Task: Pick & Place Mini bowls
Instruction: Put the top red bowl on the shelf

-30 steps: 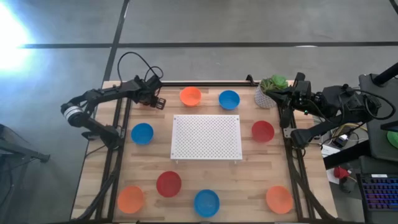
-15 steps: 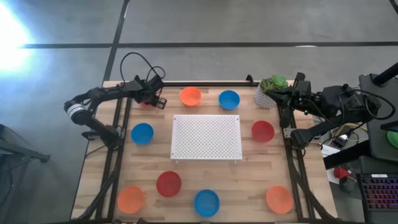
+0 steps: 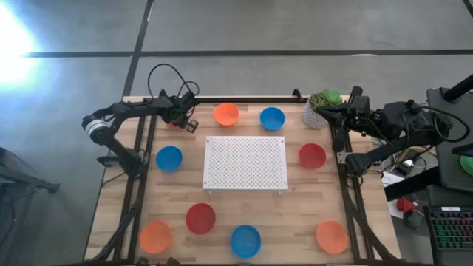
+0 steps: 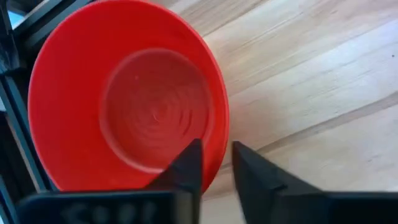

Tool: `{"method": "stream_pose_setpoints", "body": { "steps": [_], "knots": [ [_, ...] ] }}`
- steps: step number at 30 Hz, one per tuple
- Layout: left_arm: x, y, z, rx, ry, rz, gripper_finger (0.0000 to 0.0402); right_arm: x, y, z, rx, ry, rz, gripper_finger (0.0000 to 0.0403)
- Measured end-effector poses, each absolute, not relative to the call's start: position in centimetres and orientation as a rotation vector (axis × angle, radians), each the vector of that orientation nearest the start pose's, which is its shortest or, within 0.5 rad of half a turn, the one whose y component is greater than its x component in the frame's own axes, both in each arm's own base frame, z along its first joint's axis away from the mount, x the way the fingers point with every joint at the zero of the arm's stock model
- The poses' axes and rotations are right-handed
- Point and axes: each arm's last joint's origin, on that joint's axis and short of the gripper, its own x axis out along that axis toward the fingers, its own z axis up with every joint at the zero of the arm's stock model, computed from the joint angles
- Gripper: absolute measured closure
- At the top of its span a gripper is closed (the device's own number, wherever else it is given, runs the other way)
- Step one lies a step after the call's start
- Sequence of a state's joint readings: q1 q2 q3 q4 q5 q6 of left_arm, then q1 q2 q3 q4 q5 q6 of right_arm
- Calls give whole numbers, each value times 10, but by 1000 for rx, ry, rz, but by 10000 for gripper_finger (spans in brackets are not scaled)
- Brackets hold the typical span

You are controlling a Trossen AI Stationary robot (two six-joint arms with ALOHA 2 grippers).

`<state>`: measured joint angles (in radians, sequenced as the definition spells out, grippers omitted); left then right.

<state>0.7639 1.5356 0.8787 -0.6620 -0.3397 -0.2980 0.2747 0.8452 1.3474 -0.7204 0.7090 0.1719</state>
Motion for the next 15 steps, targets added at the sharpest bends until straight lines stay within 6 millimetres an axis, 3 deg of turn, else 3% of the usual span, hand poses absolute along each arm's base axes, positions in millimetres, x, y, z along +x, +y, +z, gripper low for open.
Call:
{"method": "stream_pose_setpoints", "body": {
  "steps": [2,7,11,15],
  "knots": [
    [185,190,173,-509,1213,1129,388,119,14,452,65,156,-447,394],
    [183,189,180,-489,1243,1096,399,119,14,452,65,156,-448,394],
    [182,187,205,-468,1231,1085,400,119,14,452,65,156,-448,394],
    [180,181,243,-417,1188,1059,400,119,14,452,65,156,-447,394]
  ]
}}
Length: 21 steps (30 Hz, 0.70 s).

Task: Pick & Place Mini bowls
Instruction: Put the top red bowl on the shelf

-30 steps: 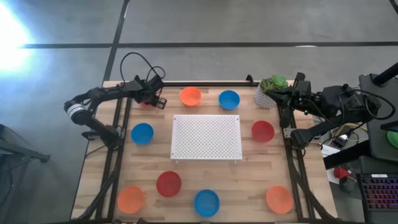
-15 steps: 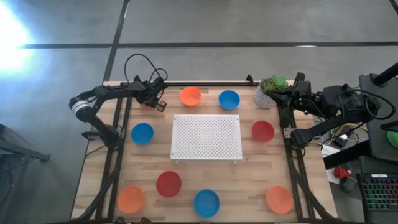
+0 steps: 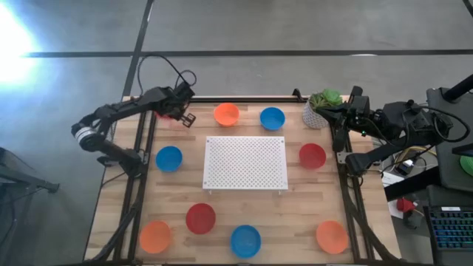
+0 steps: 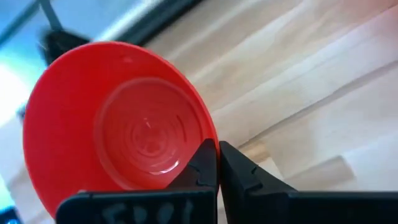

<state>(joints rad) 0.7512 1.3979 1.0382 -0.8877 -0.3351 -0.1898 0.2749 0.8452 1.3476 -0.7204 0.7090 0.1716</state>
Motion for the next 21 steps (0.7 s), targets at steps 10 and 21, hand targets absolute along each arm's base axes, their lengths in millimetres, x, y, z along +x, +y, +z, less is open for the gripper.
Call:
{"method": "stream_pose_setpoints", "body": {
  "steps": [10,21],
  "knots": [
    [189,136,329,-225,1145,871,401,119,14,452,65,157,-447,394],
    [226,58,377,126,1097,402,401,119,14,452,42,161,-445,394]
  ]
}}
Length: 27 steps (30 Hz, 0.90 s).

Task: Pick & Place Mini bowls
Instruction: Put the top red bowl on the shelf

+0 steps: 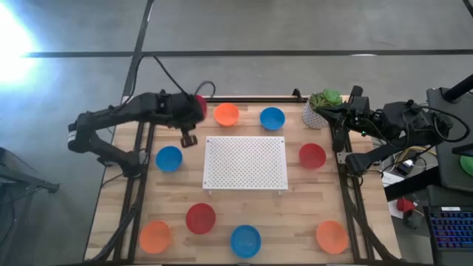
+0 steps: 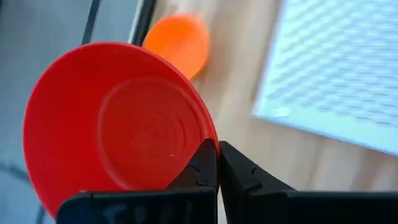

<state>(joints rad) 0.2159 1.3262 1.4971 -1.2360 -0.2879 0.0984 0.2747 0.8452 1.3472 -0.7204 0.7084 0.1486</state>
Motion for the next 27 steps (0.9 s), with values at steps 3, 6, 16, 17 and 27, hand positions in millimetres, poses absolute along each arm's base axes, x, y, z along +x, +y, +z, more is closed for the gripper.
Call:
{"method": "stream_pose_setpoints", "body": {
  "steps": [3,6,16,17,27],
  "knots": [
    [233,38,381,151,1055,336,401,119,14,452,46,160,-445,394],
    [241,21,379,157,1035,267,401,119,14,452,43,161,-445,394],
    [281,-20,359,201,1097,56,401,119,14,452,47,160,-445,394],
    [284,-23,357,206,1105,40,401,119,14,452,47,160,-445,394],
    [300,-35,339,164,1162,-71,401,116,13,453,52,153,-445,394]
  ]
}}
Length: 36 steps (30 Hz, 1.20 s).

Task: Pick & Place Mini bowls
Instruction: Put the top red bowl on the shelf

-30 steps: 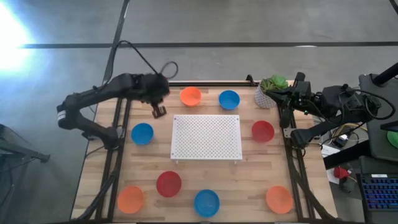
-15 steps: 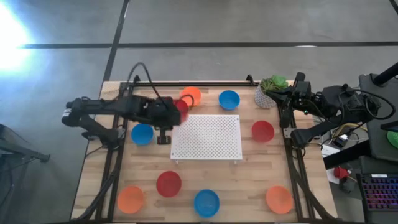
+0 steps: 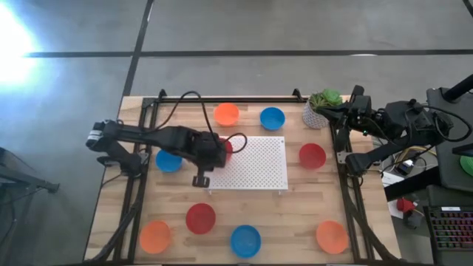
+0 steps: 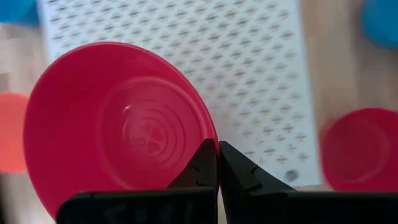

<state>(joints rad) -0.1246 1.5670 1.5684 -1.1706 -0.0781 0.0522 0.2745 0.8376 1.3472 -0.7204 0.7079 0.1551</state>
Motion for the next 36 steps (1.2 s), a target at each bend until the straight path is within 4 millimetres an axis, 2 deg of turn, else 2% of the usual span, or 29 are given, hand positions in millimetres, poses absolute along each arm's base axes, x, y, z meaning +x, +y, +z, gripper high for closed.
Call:
{"method": "stream_pose_setpoints", "body": {
  "steps": [10,24,36],
  "knots": [
    [307,-48,331,141,1165,-127,401,112,12,454,58,143,-443,394],
    [310,-49,327,98,1183,-97,400,112,12,454,55,145,-443,394],
    [310,-49,327,90,1185,-95,354,112,12,454,41,149,-442,394]
  ]
}}
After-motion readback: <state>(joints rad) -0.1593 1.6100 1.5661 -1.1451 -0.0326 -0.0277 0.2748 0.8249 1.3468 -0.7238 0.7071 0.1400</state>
